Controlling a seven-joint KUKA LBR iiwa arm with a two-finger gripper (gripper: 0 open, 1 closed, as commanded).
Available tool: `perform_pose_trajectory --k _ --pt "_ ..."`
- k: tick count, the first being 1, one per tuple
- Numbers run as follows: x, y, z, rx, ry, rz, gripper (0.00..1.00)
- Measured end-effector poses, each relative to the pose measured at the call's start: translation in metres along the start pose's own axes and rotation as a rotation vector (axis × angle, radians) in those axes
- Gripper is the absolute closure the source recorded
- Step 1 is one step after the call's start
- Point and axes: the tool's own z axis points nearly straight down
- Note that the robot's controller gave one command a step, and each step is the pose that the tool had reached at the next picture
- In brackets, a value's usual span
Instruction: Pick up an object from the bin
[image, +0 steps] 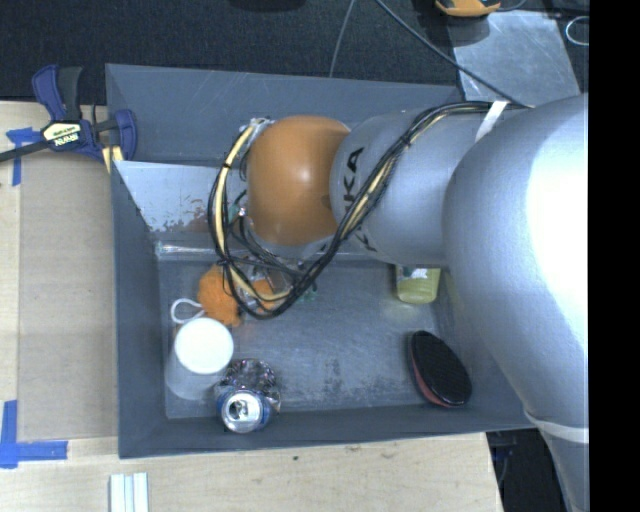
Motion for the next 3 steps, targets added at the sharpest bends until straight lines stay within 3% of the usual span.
perform_pose_trajectory --k 3 --pt "0.0000 -0.0003 0.0000 0.000 0.000 0.001 1.00"
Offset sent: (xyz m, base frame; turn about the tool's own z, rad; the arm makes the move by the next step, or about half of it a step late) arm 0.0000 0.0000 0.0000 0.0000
